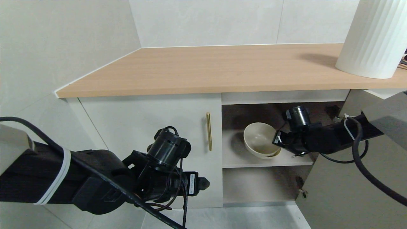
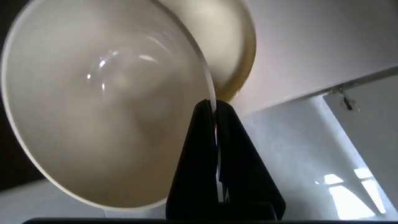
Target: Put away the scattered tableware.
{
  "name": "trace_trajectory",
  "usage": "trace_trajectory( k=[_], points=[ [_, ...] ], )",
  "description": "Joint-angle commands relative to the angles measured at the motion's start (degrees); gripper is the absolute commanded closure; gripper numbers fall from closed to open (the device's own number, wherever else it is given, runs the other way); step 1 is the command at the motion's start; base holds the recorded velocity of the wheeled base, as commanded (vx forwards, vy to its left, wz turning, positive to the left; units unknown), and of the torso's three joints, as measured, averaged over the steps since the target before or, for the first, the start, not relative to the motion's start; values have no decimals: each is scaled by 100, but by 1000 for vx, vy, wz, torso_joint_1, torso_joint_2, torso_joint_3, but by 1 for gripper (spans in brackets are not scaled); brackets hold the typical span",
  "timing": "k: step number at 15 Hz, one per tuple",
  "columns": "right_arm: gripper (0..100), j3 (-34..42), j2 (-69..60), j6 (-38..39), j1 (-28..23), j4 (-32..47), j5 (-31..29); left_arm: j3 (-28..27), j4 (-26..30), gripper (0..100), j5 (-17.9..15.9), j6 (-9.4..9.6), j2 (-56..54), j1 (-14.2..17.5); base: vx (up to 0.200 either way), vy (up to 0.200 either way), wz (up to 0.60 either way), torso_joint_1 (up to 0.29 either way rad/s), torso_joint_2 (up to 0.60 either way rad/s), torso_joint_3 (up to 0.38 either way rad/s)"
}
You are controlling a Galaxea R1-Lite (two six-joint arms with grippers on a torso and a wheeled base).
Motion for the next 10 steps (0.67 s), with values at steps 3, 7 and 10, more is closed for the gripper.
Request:
trace_trajectory(
  k=[3,7,10],
  points=[
    [100,-269,337,41,-222,7,-164,0,-1,0,-3,-3,17,-2,0,0,0,0,0,0],
    [100,-427,575,41,-318,7,-340,0,-1,0,-3,-3,8,7,0,0,0,0,0,0],
    [100,-559,706,49,-318,7,-340,0,-1,0,-3,-3,17,-2,0,0,0,0,0,0]
  ],
)
